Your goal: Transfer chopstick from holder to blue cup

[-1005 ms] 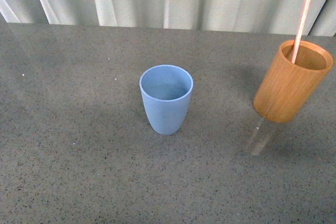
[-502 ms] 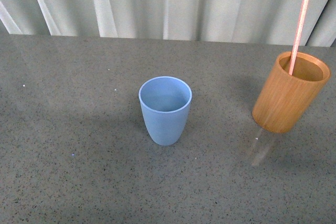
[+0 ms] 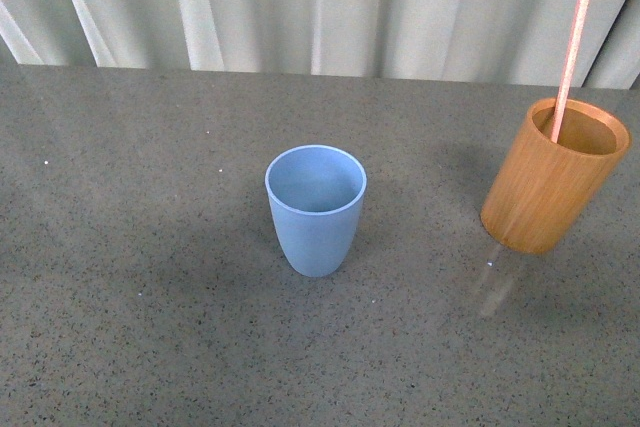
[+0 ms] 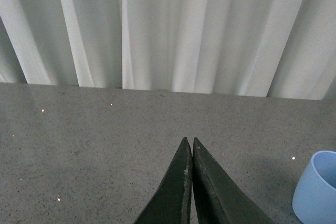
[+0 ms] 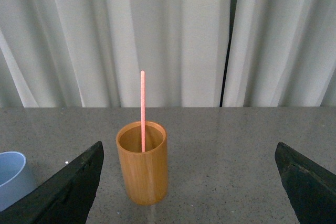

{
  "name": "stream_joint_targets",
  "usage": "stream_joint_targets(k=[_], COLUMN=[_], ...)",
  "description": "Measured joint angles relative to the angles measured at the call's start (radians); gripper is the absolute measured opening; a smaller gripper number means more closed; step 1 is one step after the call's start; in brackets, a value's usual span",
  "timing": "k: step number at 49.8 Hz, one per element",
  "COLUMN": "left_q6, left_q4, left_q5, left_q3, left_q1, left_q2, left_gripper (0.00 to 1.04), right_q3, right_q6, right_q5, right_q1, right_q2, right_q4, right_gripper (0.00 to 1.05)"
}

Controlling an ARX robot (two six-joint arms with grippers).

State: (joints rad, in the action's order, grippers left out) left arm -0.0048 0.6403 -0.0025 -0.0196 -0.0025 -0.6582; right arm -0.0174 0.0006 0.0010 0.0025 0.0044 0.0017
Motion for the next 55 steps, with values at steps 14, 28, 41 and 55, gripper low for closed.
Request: stream_joint_targets(k=[14, 28, 41, 55], left_q6=[0.0, 0.0, 0.0, 0.0], left_q4=[-0.139, -0.252, -0.365, -0.447], left_q5=[0.0, 0.0, 0.0, 0.0], left_q3=[0.001, 0.001, 0.001, 0.001], left_q1=[0.0, 0.0, 0.0, 0.0], left_q2=[0.15, 0.272, 0.387, 0.468], left_gripper=[0.04, 0.04, 0.04, 0.04], right_q3=[0.0, 0.0, 0.0, 0.0], right_q6=[0.0, 0.0, 0.0, 0.0], right_q5=[0.0, 0.0, 0.0, 0.0], right_q1=[0.0, 0.0, 0.0, 0.0], right_q2=[0.0, 0.0, 0.0, 0.0], right_q4=[0.0, 0.0, 0.0, 0.0], right_gripper=[0.95, 0.95, 0.95, 0.95])
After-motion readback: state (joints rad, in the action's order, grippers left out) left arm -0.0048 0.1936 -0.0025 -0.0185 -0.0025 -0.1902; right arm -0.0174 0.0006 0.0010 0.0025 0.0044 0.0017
